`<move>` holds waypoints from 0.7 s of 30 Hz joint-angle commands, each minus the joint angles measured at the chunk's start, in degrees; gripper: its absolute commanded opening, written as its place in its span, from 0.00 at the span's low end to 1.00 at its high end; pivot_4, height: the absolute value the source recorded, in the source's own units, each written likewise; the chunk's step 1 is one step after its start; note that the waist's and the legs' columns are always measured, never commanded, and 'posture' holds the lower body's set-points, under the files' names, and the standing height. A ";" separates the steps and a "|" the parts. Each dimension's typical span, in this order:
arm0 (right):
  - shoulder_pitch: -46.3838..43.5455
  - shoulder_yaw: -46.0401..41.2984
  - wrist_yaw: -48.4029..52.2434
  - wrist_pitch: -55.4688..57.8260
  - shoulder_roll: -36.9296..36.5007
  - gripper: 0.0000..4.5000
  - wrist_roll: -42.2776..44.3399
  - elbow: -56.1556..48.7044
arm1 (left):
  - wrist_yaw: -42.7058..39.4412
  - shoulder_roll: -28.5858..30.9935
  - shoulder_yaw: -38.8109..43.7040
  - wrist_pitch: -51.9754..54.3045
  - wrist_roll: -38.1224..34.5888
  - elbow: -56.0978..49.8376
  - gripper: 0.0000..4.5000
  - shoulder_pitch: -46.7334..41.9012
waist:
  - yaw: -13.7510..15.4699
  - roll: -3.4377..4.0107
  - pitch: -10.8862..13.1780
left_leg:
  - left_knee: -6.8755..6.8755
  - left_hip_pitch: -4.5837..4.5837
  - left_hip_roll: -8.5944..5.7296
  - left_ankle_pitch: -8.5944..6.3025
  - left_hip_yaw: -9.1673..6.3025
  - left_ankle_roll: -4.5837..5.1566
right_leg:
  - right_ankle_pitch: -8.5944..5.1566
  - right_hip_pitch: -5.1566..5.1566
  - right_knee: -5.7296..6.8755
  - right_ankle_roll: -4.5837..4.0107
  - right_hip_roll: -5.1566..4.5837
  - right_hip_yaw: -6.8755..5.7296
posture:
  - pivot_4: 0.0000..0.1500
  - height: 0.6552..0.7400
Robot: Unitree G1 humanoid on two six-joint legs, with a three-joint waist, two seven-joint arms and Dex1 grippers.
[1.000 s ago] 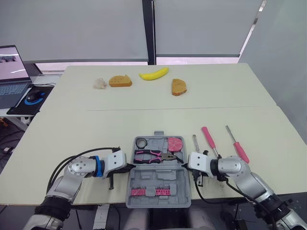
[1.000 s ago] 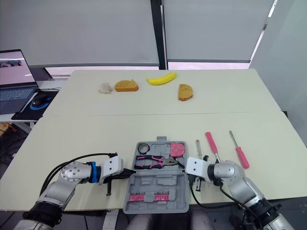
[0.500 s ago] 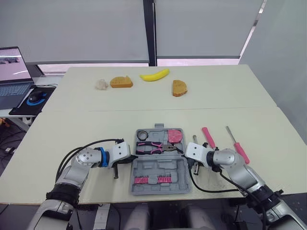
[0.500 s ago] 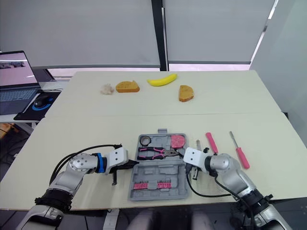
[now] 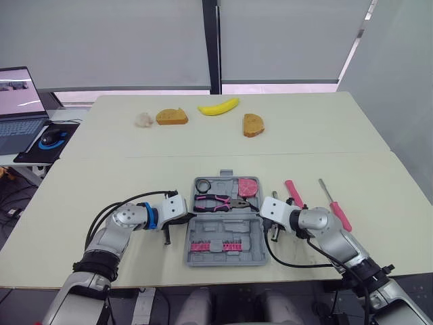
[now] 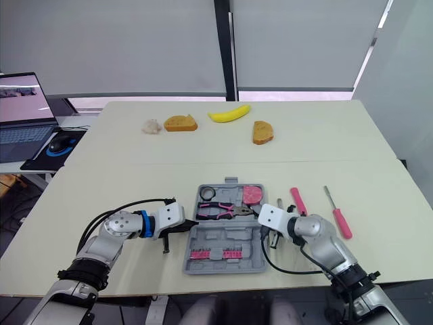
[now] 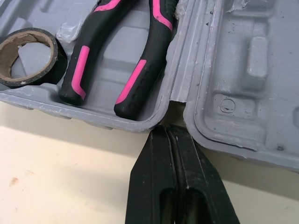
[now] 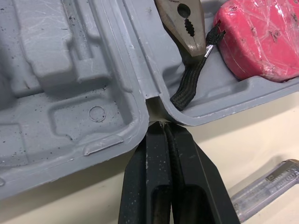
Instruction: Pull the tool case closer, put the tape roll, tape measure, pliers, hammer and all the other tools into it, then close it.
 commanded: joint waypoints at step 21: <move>-1.49 0.54 -0.39 0.83 1.56 0.00 0.63 0.50 | -0.38 -0.60 -1.97 0.67 0.43 -0.84 0.00 0.35 | -0.14 0.00 0.00 | -0.03 0.00 0.00 0.00 0.00 0.00 | 0.00 0.00 -0.04 0.00 0.00 0.01 | 1.00 1.00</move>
